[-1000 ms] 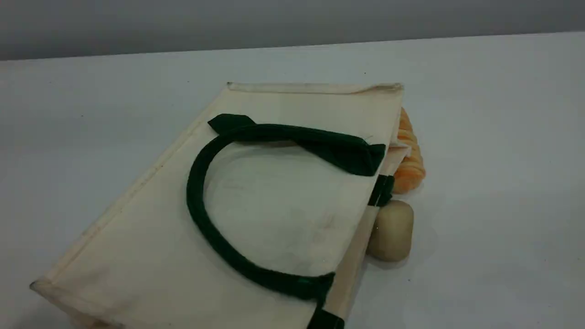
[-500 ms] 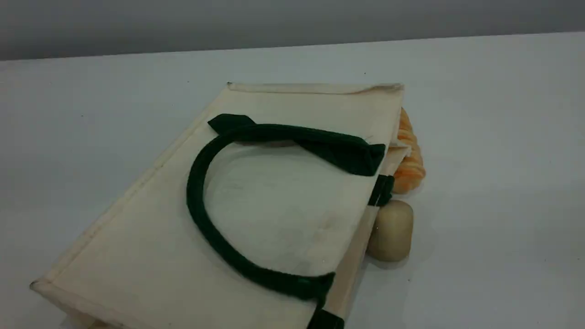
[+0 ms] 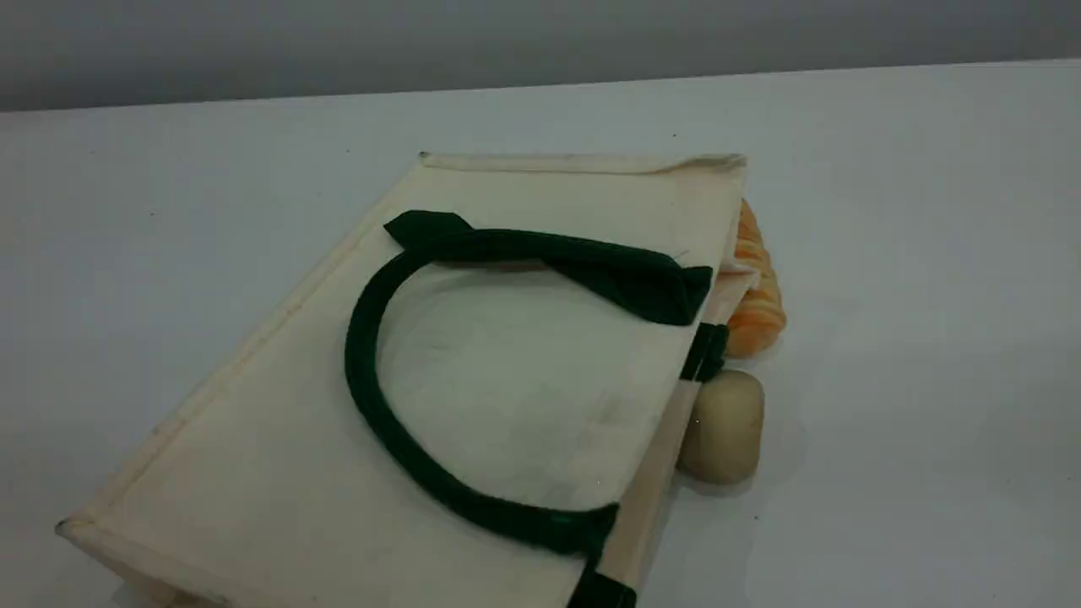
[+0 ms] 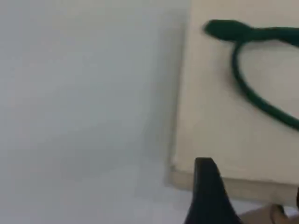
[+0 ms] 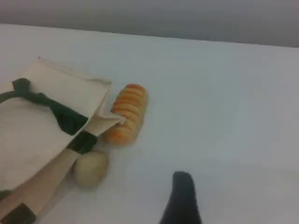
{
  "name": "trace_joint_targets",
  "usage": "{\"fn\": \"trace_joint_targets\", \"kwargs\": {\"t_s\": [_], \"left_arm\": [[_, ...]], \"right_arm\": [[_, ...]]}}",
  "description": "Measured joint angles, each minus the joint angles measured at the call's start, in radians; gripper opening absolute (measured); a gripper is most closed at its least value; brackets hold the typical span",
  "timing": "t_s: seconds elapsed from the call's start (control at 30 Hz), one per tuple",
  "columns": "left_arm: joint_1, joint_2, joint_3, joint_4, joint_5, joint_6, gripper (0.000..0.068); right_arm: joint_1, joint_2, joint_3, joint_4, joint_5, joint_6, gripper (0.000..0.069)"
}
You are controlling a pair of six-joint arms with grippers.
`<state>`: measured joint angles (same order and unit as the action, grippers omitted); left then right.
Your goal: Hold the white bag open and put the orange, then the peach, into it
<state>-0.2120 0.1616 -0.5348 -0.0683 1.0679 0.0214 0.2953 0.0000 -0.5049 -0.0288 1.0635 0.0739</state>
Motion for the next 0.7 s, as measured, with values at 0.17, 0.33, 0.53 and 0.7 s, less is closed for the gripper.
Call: {"fn": "trace_joint_targets", "kwargs": {"t_s": [0.17, 0.33, 0.53, 0.7], "left_arm": [[0.0, -0.066, 0.033, 0.026, 0.017, -0.038, 0.0396], [0.0, -0.066, 0.033, 0.024, 0.01, -0.035, 0.0389], [0.0, -0.066, 0.033, 0.024, 0.01, -0.035, 0.0388], [0.0, -0.065, 0.032, 0.024, 0.011, -0.035, 0.0388]], "right_arm": [[0.0, 0.0, 0.0, 0.0, 0.003, 0.0, 0.0525], [0.0, 0.0, -0.001, 0.0, 0.003, 0.0, 0.0525], [-0.096, 0.0, -0.001, 0.001, 0.003, 0.0, 0.0525], [-0.254, 0.0, -0.001, 0.001, 0.003, 0.0, 0.0525]]}}
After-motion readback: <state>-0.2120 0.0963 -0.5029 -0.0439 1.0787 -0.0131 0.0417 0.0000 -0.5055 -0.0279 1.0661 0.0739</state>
